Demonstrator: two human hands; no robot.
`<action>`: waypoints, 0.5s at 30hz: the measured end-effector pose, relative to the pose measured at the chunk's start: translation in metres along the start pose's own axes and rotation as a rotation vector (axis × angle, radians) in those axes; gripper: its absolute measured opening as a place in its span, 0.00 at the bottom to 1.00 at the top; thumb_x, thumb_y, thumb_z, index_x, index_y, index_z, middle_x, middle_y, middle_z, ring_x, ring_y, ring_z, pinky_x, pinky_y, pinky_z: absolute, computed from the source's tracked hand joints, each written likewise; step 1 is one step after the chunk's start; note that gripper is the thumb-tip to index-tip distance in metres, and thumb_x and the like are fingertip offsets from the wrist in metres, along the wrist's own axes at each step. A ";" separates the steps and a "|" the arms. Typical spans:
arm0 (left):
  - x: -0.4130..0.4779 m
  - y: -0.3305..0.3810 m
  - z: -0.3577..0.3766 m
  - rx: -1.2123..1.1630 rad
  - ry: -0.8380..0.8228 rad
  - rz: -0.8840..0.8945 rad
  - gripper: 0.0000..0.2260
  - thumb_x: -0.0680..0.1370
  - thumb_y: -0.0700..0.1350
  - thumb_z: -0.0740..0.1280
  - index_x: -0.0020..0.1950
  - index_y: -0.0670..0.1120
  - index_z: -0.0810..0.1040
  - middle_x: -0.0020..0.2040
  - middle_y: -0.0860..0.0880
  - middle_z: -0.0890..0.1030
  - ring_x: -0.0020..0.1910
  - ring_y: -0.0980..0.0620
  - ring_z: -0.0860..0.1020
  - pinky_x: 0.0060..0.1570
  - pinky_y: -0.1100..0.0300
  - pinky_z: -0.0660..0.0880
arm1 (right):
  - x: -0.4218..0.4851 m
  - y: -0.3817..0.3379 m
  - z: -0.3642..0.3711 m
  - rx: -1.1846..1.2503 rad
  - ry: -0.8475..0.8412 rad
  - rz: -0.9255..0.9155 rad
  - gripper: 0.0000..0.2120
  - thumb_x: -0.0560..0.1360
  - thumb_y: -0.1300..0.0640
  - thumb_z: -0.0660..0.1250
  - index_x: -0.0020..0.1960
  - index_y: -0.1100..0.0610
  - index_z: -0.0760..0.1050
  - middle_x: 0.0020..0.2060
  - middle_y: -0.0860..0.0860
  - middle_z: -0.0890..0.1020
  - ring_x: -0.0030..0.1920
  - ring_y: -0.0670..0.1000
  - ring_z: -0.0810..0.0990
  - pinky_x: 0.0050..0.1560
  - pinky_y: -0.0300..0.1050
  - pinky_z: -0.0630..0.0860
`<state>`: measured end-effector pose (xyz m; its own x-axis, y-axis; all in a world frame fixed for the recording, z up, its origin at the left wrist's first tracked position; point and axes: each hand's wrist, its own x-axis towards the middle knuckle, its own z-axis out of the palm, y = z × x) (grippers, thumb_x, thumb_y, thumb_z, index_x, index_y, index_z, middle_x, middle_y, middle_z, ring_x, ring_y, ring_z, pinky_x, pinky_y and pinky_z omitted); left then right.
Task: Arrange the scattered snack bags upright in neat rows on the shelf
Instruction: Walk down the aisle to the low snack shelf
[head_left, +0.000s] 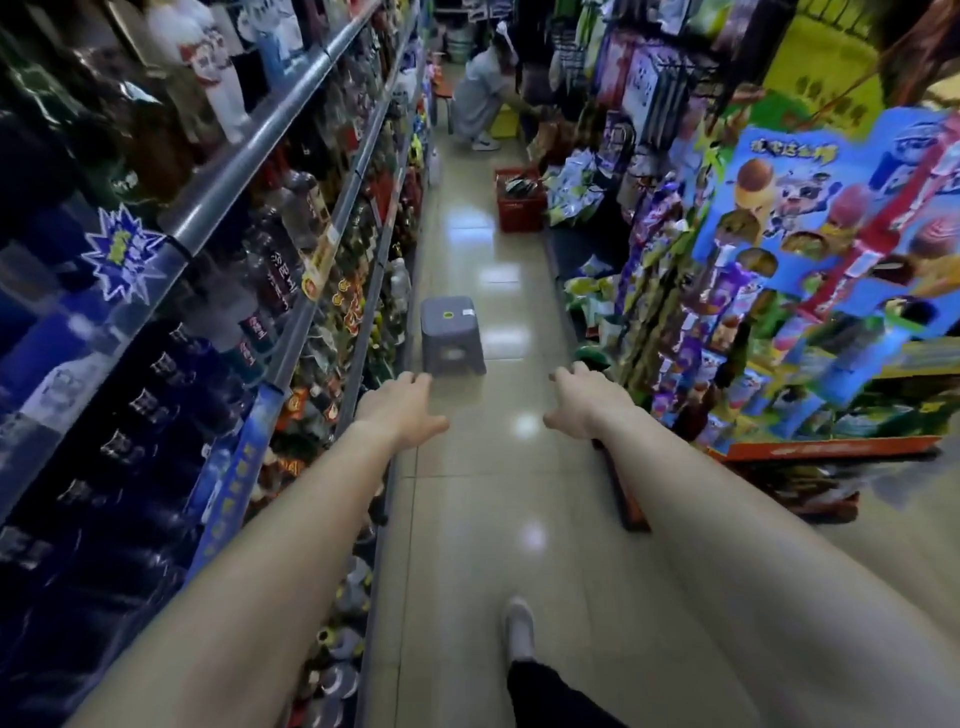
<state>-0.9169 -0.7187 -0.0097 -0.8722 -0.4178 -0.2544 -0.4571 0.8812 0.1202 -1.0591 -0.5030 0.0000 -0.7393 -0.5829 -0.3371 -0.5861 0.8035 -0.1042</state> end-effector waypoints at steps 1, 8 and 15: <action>0.024 -0.004 -0.003 0.005 -0.003 0.006 0.33 0.74 0.62 0.64 0.76 0.49 0.63 0.71 0.46 0.70 0.67 0.44 0.72 0.57 0.47 0.74 | 0.024 0.000 -0.004 0.001 0.004 -0.001 0.31 0.74 0.45 0.67 0.73 0.55 0.65 0.68 0.58 0.69 0.66 0.61 0.72 0.60 0.60 0.74; 0.197 -0.023 -0.052 0.026 -0.037 -0.032 0.31 0.74 0.62 0.64 0.73 0.49 0.66 0.68 0.46 0.72 0.65 0.43 0.73 0.56 0.47 0.75 | 0.200 0.012 -0.058 0.019 -0.019 -0.006 0.31 0.73 0.44 0.67 0.71 0.56 0.66 0.66 0.57 0.70 0.64 0.61 0.73 0.59 0.58 0.75; 0.366 -0.027 -0.097 0.001 -0.035 -0.021 0.32 0.75 0.63 0.63 0.75 0.50 0.63 0.70 0.47 0.71 0.65 0.43 0.73 0.58 0.46 0.75 | 0.358 0.030 -0.124 0.037 -0.010 0.013 0.29 0.74 0.44 0.67 0.71 0.55 0.67 0.67 0.57 0.70 0.64 0.61 0.72 0.59 0.58 0.74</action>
<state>-1.2404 -0.9172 -0.0127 -0.8559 -0.4280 -0.2902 -0.4749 0.8727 0.1134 -1.3821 -0.7027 -0.0077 -0.7432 -0.5713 -0.3483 -0.5637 0.8150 -0.1341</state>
